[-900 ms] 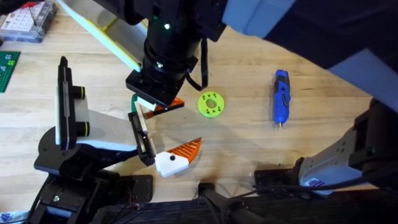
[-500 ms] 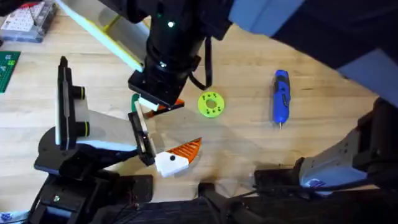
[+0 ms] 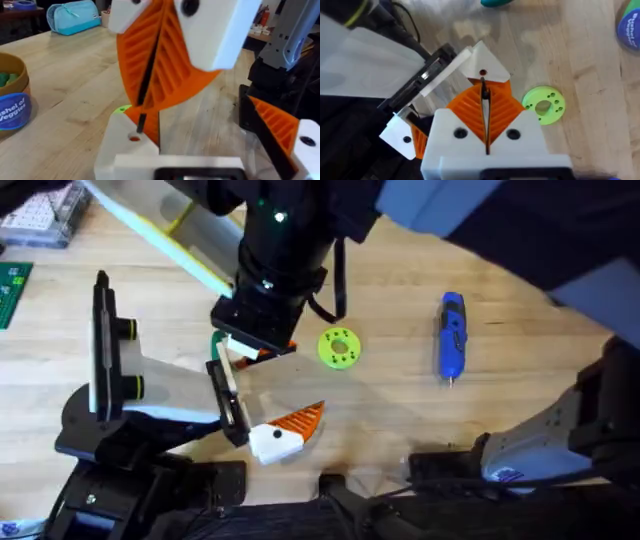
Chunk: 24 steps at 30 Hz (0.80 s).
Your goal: Pick up the gripper from the table and insert it into the empty holder that is missing its gripper. Then pick up a screw, insert it into the mounting hole, and use the screwdriver to tighten it. Finally, clean up the table by picking up the vegetable and placing it into the bucket.
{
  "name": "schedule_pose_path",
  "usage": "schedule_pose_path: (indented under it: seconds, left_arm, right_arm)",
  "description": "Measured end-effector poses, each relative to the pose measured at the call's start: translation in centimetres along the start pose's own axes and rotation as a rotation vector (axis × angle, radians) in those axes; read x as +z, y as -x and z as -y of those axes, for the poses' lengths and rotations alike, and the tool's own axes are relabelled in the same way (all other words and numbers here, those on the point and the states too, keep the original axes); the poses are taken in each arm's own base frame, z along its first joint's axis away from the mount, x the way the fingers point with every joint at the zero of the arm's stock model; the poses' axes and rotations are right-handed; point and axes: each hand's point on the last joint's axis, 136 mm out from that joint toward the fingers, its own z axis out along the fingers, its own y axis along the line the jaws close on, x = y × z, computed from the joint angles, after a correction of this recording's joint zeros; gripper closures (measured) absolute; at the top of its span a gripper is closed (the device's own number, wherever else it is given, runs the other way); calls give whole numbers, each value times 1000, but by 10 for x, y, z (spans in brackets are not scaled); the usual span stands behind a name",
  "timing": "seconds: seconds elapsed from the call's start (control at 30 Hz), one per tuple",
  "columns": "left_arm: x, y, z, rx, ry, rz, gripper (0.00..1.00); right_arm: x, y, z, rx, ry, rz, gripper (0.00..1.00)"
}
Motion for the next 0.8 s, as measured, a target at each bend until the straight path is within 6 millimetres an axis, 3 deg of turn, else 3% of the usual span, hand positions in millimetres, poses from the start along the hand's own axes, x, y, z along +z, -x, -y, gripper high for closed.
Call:
schedule_pose_path:
  seconds: [0.27, 0.8]
  left_arm:
    - [0, 0, -1, -5, 3, 0, 10]
    - [0, 0, -1, -7, 7, 1, 10]
  right_arm:
    - [16, 1, 2, -14, 5, -38, 992]
    - [17, 9, 3, -40, 1, -3, 992]
